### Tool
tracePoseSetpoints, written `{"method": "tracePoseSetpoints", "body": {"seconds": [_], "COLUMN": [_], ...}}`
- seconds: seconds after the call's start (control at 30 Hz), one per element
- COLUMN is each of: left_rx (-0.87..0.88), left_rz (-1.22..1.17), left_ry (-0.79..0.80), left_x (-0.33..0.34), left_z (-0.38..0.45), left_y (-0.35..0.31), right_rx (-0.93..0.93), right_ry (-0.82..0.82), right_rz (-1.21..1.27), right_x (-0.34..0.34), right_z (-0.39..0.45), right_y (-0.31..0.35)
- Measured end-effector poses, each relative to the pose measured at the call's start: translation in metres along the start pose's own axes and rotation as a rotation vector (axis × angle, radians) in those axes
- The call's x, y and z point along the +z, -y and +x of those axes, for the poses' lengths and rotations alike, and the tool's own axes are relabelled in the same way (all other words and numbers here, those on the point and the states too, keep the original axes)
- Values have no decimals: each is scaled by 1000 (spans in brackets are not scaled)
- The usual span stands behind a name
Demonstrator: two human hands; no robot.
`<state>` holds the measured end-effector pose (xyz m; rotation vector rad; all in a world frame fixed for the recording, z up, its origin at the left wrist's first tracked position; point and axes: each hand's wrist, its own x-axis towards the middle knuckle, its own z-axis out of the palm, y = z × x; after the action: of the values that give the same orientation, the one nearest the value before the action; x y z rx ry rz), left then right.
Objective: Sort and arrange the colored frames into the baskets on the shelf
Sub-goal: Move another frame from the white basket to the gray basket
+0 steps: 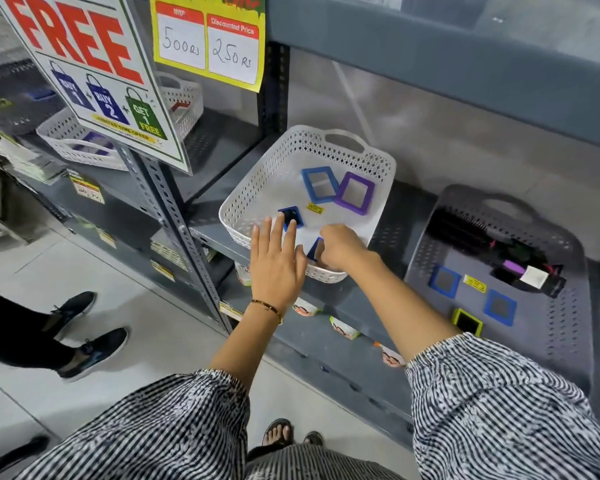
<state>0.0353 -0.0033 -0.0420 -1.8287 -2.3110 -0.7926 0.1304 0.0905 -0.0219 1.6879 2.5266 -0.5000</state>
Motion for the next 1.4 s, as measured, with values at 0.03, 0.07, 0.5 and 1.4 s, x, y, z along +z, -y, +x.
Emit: {"method": "tracePoseSetpoints", "body": {"seconds": [0.03, 0.07, 0.5, 1.4], "left_rx": [2, 4, 129, 281], "left_rz": [5, 8, -76, 49], "left_ry": [7, 12, -15, 237], "left_x": [0, 0, -1, 38], "left_z": [0, 0, 16, 7], "left_y": [0, 0, -58, -88], "right_rx": [-7, -18, -119, 294], "right_ry": [0, -4, -418, -70], "right_rz": [1, 5, 324, 297], "right_x": [0, -1, -63, -30], "right_z": [0, -1, -62, -96], "right_y": [0, 0, -77, -185]}}
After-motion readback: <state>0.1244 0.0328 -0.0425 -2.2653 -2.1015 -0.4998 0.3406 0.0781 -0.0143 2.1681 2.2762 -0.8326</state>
